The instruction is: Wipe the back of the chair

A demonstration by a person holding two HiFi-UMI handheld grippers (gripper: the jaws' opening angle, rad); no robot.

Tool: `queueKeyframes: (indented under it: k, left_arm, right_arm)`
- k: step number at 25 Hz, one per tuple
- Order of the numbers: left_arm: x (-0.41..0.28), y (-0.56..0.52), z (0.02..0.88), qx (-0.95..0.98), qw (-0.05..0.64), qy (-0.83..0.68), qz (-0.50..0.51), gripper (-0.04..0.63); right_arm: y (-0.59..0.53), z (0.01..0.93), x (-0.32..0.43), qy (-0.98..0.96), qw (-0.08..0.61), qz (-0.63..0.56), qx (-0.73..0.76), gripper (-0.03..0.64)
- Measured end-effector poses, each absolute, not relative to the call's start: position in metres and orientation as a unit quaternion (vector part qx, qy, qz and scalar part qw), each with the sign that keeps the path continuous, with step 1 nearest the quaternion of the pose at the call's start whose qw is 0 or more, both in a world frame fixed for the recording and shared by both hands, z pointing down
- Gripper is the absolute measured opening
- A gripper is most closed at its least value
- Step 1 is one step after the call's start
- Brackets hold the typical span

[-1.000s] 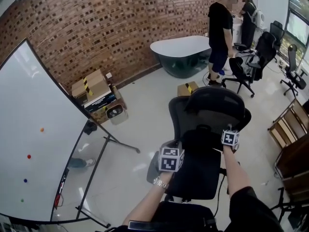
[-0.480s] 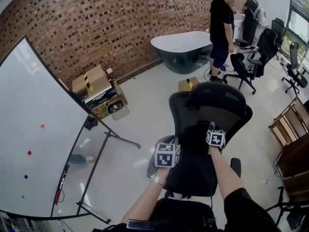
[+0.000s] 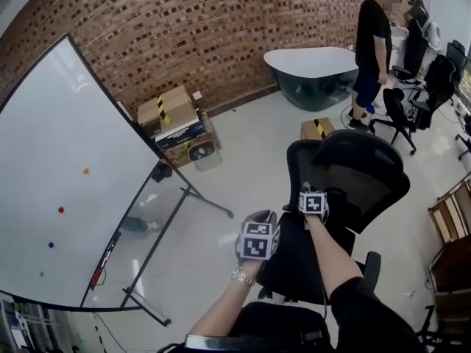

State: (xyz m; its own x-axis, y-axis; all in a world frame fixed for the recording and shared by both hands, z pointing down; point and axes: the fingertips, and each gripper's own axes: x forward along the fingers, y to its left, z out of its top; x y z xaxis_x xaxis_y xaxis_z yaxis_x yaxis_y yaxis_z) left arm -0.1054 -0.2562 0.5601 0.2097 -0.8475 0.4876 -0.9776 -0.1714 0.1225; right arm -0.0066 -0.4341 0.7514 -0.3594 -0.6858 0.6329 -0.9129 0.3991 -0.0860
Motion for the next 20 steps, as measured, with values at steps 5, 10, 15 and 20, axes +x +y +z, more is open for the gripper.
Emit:
queueKeyframes:
  k: [5, 10, 15, 20]
  left_arm:
    - [-0.098, -0.263, 0.571, 0.753, 0.217, -0.599, 0.164, 0.037]
    - [-0.073, -0.276, 0.579, 0.766, 0.216, -0.577, 0.183, 0.006]
    - [-0.043, -0.281, 0.58, 0.785, 0.215, -0.549, 0.191, 0.006]
    - [-0.028, -0.284, 0.585, 0.792, 0.218, -0.534, 0.2, 0.0]
  right_arm:
    - [-0.439, 0.76, 0.069, -0.754, 0.276, 0.216, 0.555, 0.046]
    - [-0.425, 0.764, 0.174, -0.706, 0.283, 0.216, 0.612, 0.046]
    - [-0.392, 0.765, 0.311, -0.609, 0.273, 0.247, 0.703, 0.045]
    - [-0.379, 0.752, 0.33, -0.604, 0.239, 0.268, 0.712, 0.044]
